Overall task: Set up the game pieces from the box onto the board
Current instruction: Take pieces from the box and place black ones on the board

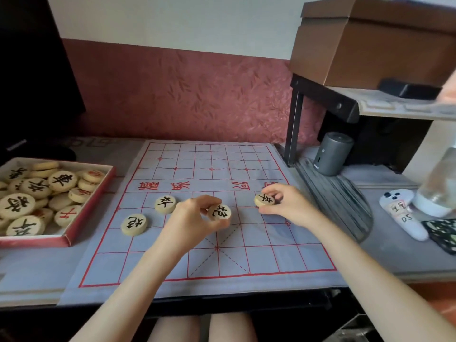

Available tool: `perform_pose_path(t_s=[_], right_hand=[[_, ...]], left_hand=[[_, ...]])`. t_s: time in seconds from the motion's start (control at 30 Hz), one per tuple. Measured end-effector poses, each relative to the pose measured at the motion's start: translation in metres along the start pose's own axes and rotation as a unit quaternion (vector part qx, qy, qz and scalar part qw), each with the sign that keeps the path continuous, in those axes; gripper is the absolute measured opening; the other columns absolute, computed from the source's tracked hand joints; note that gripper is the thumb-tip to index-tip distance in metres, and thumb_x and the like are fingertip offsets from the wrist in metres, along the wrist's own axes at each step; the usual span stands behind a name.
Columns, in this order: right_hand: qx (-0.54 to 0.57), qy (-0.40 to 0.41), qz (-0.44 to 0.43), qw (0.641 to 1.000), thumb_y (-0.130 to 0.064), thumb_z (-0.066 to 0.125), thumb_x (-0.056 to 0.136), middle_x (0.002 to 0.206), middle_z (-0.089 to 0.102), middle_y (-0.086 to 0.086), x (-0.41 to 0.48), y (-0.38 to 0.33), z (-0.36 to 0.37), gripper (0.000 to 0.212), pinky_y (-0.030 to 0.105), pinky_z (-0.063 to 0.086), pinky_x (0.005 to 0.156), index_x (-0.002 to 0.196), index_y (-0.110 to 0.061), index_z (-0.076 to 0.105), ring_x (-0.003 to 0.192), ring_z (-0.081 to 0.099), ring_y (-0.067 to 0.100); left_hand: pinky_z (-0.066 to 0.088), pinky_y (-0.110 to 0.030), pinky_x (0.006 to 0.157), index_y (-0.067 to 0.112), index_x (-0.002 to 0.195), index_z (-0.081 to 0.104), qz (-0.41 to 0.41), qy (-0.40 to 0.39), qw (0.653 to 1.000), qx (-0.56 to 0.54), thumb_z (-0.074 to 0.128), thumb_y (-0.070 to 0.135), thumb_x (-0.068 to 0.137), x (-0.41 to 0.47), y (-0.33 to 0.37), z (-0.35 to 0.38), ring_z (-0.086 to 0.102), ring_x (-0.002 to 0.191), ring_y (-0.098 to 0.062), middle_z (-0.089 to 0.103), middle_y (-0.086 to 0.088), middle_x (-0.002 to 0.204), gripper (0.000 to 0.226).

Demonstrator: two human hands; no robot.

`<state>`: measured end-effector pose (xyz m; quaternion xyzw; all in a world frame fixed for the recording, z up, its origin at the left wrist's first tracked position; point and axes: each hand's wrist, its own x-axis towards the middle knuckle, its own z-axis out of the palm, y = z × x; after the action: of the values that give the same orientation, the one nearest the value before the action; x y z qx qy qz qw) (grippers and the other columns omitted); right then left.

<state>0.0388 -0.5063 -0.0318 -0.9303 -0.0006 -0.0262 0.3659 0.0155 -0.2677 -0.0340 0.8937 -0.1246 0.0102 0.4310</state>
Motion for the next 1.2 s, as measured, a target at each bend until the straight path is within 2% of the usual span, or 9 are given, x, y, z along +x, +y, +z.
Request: perform_pose_path(t_s=[0.17, 0.3, 0.37, 0.43, 0.57, 0.7, 0.87, 1.03, 1.2], right_hand=[[-0.009, -0.01, 0.004, 1.0, -0.03, 0.083, 0.064, 0.106, 0.064, -0.002, 0.009, 0.005, 0.01, 0.043, 0.02, 0.036, 0.071, 0.102, -0.028, 0.063, 0.089, 0.049, 0.009], [-0.04, -0.001, -0.014, 0.999, -0.034, 0.083, 0.064, 0.106, 0.058, -0.008, 0.008, 0.008, 0.013, 0.049, 0.026, 0.037, 0.087, 0.108, -0.026, 0.062, 0.102, 0.045, 0.013], [-0.008, -0.006, -0.009, 1.0, -0.034, 0.081, 0.068, 0.11, 0.055, -0.006, 0.005, 0.009, 0.01, 0.051, 0.023, 0.038, 0.086, 0.114, -0.024, 0.062, 0.1, 0.046, 0.011], [0.03, 0.007, -0.002, 1.0, -0.032, 0.075, 0.076, 0.113, 0.057, -0.004, 0.003, 0.012, 0.001, 0.044, 0.013, 0.037, 0.076, 0.117, -0.021, 0.061, 0.096, 0.048, 0.009], [0.093, 0.09, 0.017, 0.991, -0.021, 0.061, 0.09, 0.108, 0.065, -0.002, -0.006, 0.025, -0.026, 0.02, 0.001, 0.038, 0.072, 0.107, -0.013, 0.067, 0.097, 0.057, 0.01], [0.106, 0.136, 0.028, 0.985, -0.014, 0.057, 0.092, 0.102, 0.067, 0.001, -0.02, 0.041, -0.045, 0.019, -0.005, 0.037, 0.067, 0.105, -0.007, 0.068, 0.082, 0.055, -0.003], [0.108, 0.145, 0.028, 0.983, -0.009, 0.056, 0.091, 0.098, 0.069, 0.004, -0.037, 0.06, -0.057, 0.015, -0.002, 0.04, 0.071, 0.099, -0.011, 0.069, 0.085, 0.058, -0.001], [0.109, 0.152, 0.038, 0.982, -0.011, 0.056, 0.091, 0.097, 0.07, -0.001, -0.047, 0.068, -0.066, 0.017, -0.002, 0.041, 0.071, 0.101, -0.013, 0.069, 0.087, 0.059, -0.002], [0.111, 0.146, 0.036, 0.982, -0.012, 0.056, 0.091, 0.095, 0.07, -0.004, -0.052, 0.066, -0.064, 0.016, 0.007, 0.044, 0.077, 0.1, -0.015, 0.069, 0.092, 0.061, 0.004]], left_hand=[[0.035, 0.002, 0.065, 0.032, 0.11, 0.062, 0.016, 0.007, 1.0, 0.023, 0.076, 0.034, 0.071, -0.002, -0.001, 0.001, 0.055, 0.093, 0.0, 0.063, 0.013, 0.105, 0.042], [0.036, -0.002, 0.065, 0.032, 0.11, 0.062, 0.031, 0.009, 0.999, 0.026, 0.076, 0.034, 0.071, -0.002, 0.0, 0.005, 0.053, 0.089, 0.002, 0.059, 0.012, 0.107, 0.042], [0.036, -0.001, 0.065, 0.032, 0.109, 0.062, 0.041, 0.004, 0.999, 0.023, 0.076, 0.034, 0.071, -0.002, 0.002, 0.009, 0.053, 0.087, 0.004, 0.058, 0.011, 0.105, 0.04], [0.036, -0.002, 0.066, 0.031, 0.109, 0.063, 0.048, -0.005, 0.999, 0.017, 0.076, 0.034, 0.071, 0.001, 0.009, 0.015, 0.053, 0.088, 0.001, 0.057, 0.011, 0.105, 0.04], [0.038, -0.01, 0.077, 0.026, 0.113, 0.063, 0.071, -0.021, 0.997, 0.005, 0.076, 0.033, 0.071, 0.012, 0.031, 0.036, 0.053, 0.099, -0.007, 0.059, 0.007, 0.109, 0.044], [0.046, -0.021, 0.085, 0.021, 0.114, 0.063, 0.097, -0.055, 0.994, 0.008, 0.076, 0.029, 0.071, 0.023, 0.055, 0.07, 0.056, 0.102, -0.013, 0.061, 0.001, 0.11, 0.045], [0.047, -0.031, 0.093, 0.017, 0.115, 0.064, 0.104, -0.079, 0.991, 0.021, 0.075, 0.034, 0.068, 0.033, 0.071, 0.101, 0.056, 0.106, -0.019, 0.064, -0.004, 0.111, 0.051], [0.04, -0.018, 0.09, 0.018, 0.119, 0.061, 0.106, -0.086, 0.989, 0.049, 0.072, 0.027, 0.075, 0.04, 0.07, 0.113, 0.053, 0.11, -0.017, 0.063, -0.003, 0.115, 0.047], [0.048, -0.025, 0.09, 0.016, 0.122, 0.059, 0.087, -0.101, 0.991, 0.029, 0.073, 0.025, 0.076, 0.038, 0.066, 0.117, 0.058, 0.106, -0.017, 0.062, -0.006, 0.115, 0.048]])
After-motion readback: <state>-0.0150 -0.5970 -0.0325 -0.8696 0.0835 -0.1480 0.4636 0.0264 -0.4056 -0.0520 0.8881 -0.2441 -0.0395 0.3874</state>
